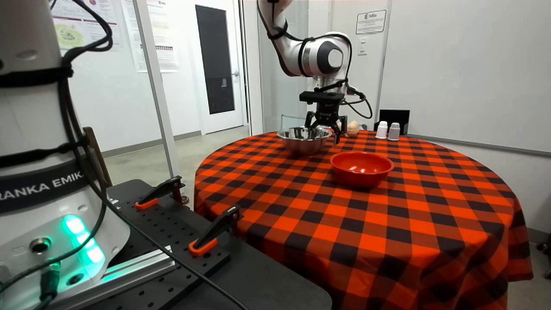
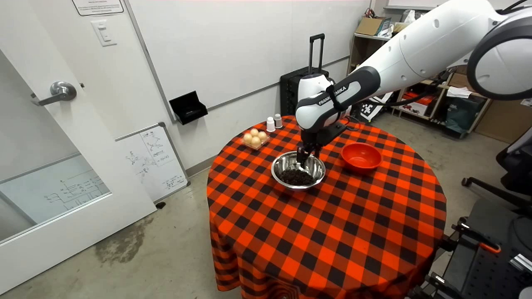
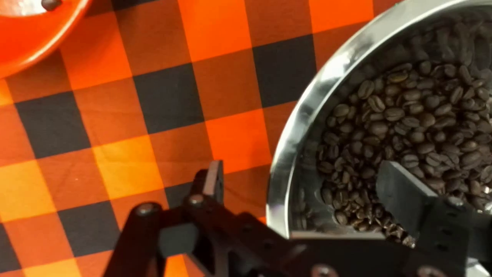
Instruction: Pour the contents from the silver bowl to the orange bowl
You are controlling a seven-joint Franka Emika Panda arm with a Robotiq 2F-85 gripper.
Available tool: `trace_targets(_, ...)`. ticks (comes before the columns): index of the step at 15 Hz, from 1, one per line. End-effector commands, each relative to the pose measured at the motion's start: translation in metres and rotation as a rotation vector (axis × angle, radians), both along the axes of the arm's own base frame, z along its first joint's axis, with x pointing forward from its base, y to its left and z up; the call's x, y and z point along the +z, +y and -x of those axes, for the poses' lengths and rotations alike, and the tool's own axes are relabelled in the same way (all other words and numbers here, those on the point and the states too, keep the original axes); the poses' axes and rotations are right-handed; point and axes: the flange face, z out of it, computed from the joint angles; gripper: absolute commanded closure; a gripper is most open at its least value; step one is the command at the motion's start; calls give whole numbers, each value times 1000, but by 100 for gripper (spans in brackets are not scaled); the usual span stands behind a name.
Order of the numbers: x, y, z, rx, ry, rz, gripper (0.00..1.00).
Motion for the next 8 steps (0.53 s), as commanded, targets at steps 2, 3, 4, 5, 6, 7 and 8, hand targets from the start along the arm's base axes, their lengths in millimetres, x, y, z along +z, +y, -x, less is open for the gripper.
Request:
trace_targets(2, -11, -6, 0, -14, 30, 1, 33)
trace_targets(3, -12, -8, 1, -15, 35, -2, 42)
trace_targets(4, -14, -10, 3, -17, 38, -4, 49)
trace_targets(5, -15, -12, 4, -18, 39, -6, 58)
trace_targets(6, -15, -13, 5, -21, 41, -9, 65)
trace_targets(7, -16, -15, 6, -23, 42, -11, 71)
trace_targets(8, -16, -15, 7, -26, 43, -16, 81)
